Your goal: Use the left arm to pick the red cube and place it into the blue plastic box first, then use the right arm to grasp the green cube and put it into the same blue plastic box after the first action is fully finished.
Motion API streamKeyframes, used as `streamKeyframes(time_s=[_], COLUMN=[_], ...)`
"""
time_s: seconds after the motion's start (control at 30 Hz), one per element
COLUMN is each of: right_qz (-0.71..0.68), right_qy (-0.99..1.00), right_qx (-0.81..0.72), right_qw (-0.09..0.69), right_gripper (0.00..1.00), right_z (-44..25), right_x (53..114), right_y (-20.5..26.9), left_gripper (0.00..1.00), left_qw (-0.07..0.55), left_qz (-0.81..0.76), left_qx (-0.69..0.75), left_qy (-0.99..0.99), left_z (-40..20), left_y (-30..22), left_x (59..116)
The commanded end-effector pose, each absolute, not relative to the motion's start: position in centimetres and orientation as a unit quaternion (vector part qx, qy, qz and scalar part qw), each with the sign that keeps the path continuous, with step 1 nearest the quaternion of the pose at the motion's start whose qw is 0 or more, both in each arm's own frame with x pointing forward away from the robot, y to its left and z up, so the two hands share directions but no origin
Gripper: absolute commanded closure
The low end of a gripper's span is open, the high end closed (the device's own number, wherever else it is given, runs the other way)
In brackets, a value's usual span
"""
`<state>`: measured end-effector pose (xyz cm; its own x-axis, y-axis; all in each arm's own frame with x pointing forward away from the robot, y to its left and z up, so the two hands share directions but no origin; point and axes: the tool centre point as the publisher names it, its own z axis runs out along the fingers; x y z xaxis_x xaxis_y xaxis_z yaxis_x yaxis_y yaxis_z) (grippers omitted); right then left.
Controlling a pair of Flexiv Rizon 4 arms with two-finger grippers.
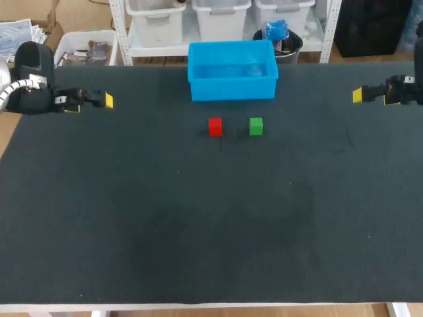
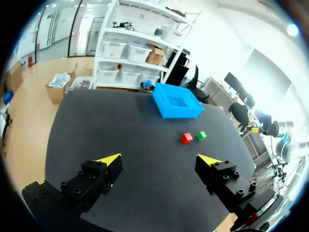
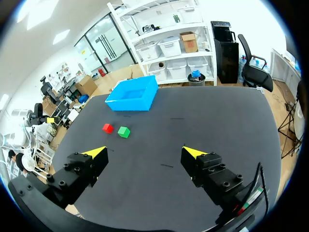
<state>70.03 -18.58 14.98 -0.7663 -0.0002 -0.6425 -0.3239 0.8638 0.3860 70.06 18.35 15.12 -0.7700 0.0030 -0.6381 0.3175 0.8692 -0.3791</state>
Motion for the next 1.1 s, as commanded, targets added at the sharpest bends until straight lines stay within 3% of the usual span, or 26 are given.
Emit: streamKeyframes(time_s=[0.03, 0.8, 1.1], right_qz=[0.245, 0.245, 0.245], right_qy=[0.907, 0.907, 0.907], right_qx=[-0.089, -0.089, -0.089], right_qw=[0.33, 0.33, 0.33], right_gripper=[0.0, 0.0, 0.0], right_z=[15.0, 15.0, 15.0], right_x=[70.0, 70.0, 70.0], right_y=[-18.6, -18.6, -18.6], left_gripper=[0.0, 0.0, 0.0], left_qw=[0.328, 0.328, 0.278], left_qz=[-0.241, -0.241, -0.149], left_qx=[0.088, 0.088, 0.114], left_qy=[0.909, 0.909, 0.942], left_z=[15.1, 15.1, 17.0], left_y=[18.4, 18.4, 13.3], left_x=[70.1, 70.1, 71.3])
